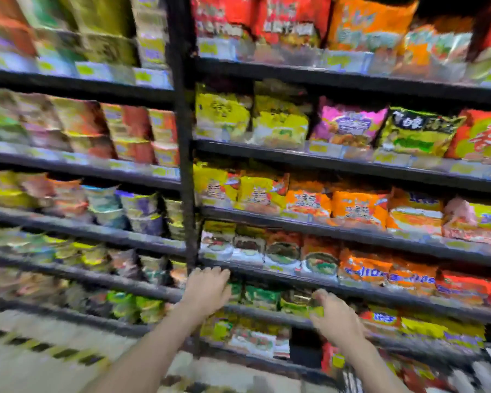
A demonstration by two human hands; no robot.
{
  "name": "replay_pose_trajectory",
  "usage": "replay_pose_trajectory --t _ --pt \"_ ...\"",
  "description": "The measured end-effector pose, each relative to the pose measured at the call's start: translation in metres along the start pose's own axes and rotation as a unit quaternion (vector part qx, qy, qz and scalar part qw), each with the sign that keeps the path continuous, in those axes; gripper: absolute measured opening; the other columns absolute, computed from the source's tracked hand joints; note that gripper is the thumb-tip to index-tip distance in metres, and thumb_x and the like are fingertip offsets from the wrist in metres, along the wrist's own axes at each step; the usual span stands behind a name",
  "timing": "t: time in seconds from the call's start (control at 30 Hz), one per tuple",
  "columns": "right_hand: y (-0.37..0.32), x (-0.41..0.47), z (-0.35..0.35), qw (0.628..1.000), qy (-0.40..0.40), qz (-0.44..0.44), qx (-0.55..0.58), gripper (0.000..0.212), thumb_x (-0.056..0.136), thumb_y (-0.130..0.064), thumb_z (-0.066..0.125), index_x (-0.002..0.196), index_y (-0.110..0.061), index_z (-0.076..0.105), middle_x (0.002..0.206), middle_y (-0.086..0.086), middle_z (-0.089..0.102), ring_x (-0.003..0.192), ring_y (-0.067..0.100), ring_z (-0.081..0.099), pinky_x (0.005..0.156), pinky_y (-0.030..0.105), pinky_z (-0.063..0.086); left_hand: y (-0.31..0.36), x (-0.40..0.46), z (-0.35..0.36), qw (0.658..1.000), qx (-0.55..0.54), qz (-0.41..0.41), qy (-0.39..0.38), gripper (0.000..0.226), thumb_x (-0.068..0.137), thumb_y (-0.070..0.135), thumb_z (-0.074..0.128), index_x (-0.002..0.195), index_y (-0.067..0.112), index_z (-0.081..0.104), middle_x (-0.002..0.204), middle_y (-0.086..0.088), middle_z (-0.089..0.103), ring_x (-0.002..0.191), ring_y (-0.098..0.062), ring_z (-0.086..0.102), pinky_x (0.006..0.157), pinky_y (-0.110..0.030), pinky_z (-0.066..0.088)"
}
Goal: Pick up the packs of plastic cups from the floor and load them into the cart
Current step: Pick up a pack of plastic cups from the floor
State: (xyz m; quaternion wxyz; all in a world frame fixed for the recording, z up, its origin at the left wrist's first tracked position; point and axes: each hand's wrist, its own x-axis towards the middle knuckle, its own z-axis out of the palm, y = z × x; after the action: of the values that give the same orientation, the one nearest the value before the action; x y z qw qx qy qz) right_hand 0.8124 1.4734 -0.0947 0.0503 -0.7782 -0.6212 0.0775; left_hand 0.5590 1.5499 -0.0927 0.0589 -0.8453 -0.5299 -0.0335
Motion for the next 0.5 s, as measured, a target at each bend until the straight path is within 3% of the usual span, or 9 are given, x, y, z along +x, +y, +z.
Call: replay_pose_trajectory --t 0.13,0.23,0.37,0.5 --pt "-0.118 0.015 -0.006 0.991 0.007 -0.132 -0.004 0.045 0.092 -0.043 0.045 0.132 -0.022 0.044 0.133 0.001 0.055 0.121 0.021 0.053 0.093 0.031 0.043 -0.097 -0.081 -0.02 0.989 0.004 -0.137 0.064 0.042 0.088 0.038 0.032 0.118 0.017 0.053 0.116 -0.009 0.063 0.108 -0.029 0.059 0.086 -0.036 0.045" --pt "-0.205 0.011 -0.011 0.978 0.013 -0.21 -0.012 0.046 0.09 -0.044 0.046 0.131 -0.022 0.045 0.128 0.004 0.058 0.117 0.025 0.056 0.09 0.034 0.047 -0.162 -0.15 -0.038 0.971 0.012 -0.206 0.119 0.034 0.083 0.032 0.039 0.102 0.015 0.06 0.092 -0.01 0.068 0.087 -0.03 0.067 0.069 -0.037 0.051" --pt "-0.318 -0.02 -0.014 0.948 0.041 -0.317 0.002 0.038 0.088 -0.037 0.051 0.123 -0.021 0.05 0.12 0.005 0.062 0.113 0.026 0.057 0.085 0.033 0.046 -0.235 -0.25 -0.057 0.943 0.034 -0.307 0.125 0.04 0.091 0.039 0.028 0.111 0.014 0.053 0.106 -0.008 0.063 0.101 -0.031 0.06 0.076 -0.037 0.046" --pt "-0.432 -0.072 -0.006 0.914 0.059 -0.402 0.014 0.034 0.088 -0.04 0.049 0.115 -0.019 0.055 0.115 0.005 0.064 0.108 0.026 0.059 0.08 0.035 0.049 -0.294 -0.361 -0.076 0.906 0.046 -0.399 0.132 0.032 0.093 0.034 0.04 0.114 0.013 0.053 0.112 -0.009 0.063 0.098 -0.032 0.061 0.076 -0.037 0.045"
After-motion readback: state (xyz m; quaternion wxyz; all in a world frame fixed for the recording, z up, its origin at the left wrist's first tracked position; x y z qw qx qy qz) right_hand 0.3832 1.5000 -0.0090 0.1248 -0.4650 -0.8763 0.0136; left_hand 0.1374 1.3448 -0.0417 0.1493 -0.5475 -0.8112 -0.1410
